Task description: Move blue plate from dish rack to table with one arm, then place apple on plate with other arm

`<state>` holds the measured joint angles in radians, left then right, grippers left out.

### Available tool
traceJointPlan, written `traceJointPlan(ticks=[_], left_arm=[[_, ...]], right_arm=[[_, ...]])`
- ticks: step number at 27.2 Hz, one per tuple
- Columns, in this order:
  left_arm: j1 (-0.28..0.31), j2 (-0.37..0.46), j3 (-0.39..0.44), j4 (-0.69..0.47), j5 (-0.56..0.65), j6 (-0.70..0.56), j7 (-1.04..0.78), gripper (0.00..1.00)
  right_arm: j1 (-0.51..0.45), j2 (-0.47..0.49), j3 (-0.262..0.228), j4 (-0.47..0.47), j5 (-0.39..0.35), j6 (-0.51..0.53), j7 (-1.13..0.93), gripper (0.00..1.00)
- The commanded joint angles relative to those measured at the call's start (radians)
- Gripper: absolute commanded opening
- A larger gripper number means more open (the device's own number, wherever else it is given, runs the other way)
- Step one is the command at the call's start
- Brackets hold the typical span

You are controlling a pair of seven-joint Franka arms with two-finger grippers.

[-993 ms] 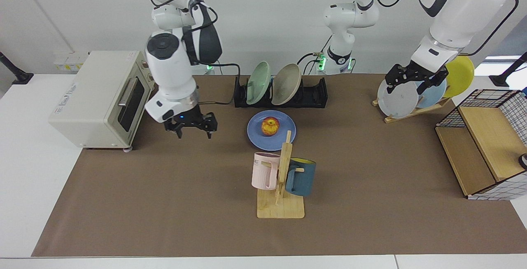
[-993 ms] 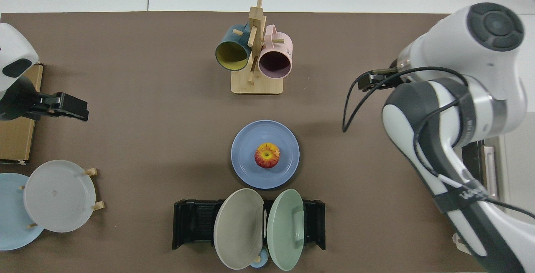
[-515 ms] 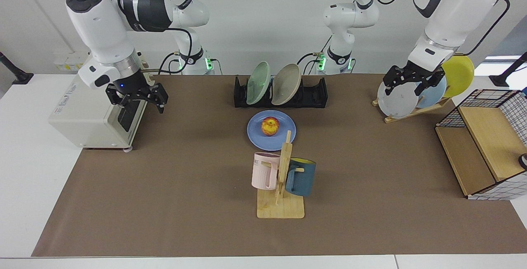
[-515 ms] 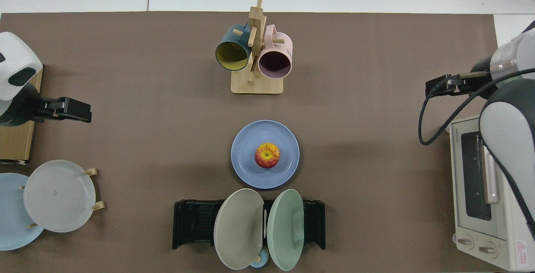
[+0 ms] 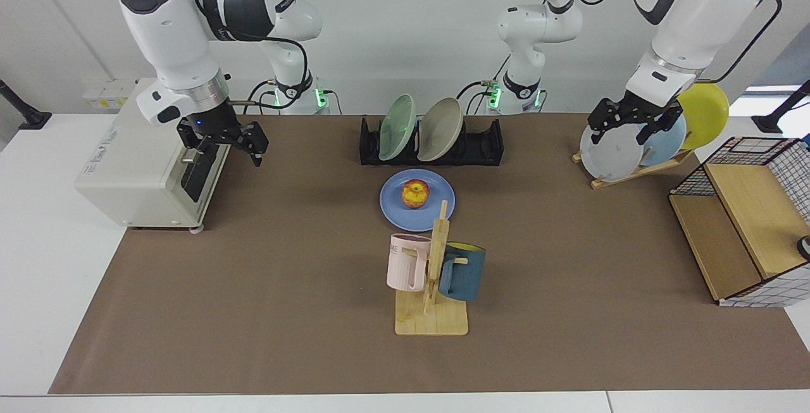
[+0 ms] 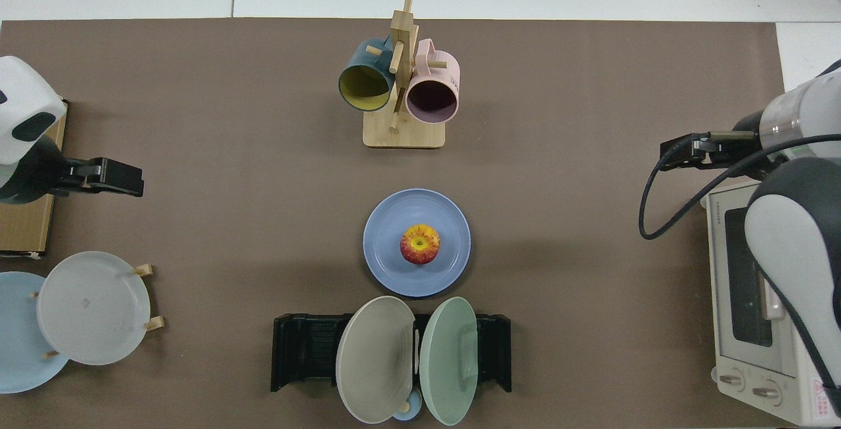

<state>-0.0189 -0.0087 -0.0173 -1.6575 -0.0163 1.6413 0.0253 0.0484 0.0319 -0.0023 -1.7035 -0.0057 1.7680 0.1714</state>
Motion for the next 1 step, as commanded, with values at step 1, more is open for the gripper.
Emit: traceJointPlan(ticks=[1], left_arm=[[0.010,-0.028,-0.013,-0.038,0.015,0.023,-0.021,1.00]], right_arm=[[-0.005,-0.017,0.004,-0.025,0.012,0.030,0.033,1.00]])
